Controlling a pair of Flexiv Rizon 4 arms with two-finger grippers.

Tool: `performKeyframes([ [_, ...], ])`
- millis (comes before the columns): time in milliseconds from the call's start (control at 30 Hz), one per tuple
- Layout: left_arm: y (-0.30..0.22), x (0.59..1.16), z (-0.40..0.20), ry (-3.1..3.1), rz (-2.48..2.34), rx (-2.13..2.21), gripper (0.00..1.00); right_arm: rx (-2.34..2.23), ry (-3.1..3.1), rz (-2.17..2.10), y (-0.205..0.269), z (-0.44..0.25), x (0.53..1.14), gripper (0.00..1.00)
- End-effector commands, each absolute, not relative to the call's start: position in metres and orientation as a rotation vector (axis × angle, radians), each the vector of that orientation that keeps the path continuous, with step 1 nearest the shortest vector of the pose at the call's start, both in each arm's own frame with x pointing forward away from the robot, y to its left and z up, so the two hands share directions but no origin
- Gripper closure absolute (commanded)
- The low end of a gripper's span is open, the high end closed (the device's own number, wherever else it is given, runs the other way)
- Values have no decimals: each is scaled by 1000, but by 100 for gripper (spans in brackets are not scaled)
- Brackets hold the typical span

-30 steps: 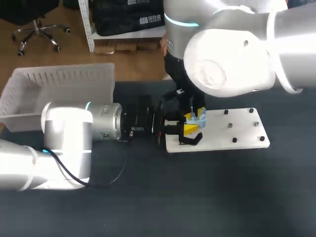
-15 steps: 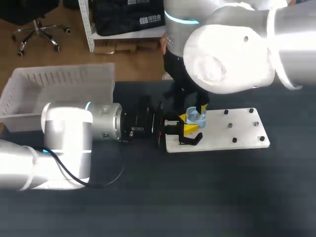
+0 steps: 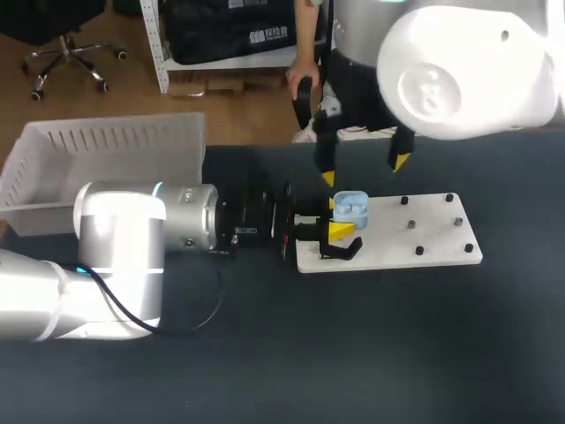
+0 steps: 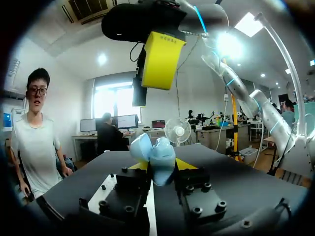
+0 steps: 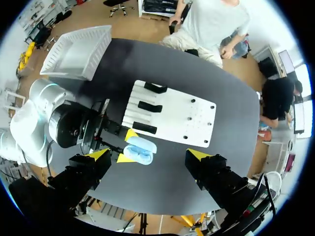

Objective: Pick up each earbud case from the left stands, insert the matching earbuds, close the lid, and place the case in the box.

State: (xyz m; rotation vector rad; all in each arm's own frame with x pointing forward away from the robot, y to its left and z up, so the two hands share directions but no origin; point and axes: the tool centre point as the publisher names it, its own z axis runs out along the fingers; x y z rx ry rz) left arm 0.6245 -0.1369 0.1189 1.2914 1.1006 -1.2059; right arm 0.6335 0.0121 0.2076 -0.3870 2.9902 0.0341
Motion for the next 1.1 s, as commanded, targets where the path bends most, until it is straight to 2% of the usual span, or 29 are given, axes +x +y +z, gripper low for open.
performKeyframes([
  [33,-137,624,118,1098,-1202,1287,100,-286,2968,110,-12,205,645,0],
  [533,-137,624,118,1098,-1202,1287,100,-176,3071,135,-27,160,677,0],
  [1100,-137,624,118,1098,-1202,1287,100,-210,3112,178,-20,142,642,0],
])
